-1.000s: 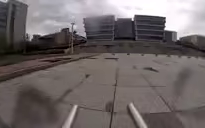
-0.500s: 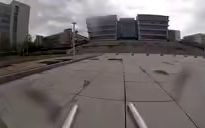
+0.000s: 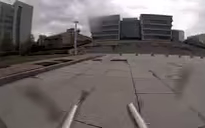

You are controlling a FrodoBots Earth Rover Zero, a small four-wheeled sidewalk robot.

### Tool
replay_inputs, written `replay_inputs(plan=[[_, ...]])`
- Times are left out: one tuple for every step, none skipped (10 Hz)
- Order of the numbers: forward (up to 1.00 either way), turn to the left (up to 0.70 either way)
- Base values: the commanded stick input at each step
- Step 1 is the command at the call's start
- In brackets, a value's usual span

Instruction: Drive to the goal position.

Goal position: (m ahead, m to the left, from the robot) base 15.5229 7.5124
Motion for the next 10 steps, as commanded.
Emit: replay_inputs(plan=[[1.0,-0.12],[1.0,-0.26],[1.0,-0.27],[1.0,-0.27],[1.0,-0.27],[1.0,-0.27],[1.0,-0.27],[1.0,-0.27],[1.0,-0.27],[1.0,-0.27]])
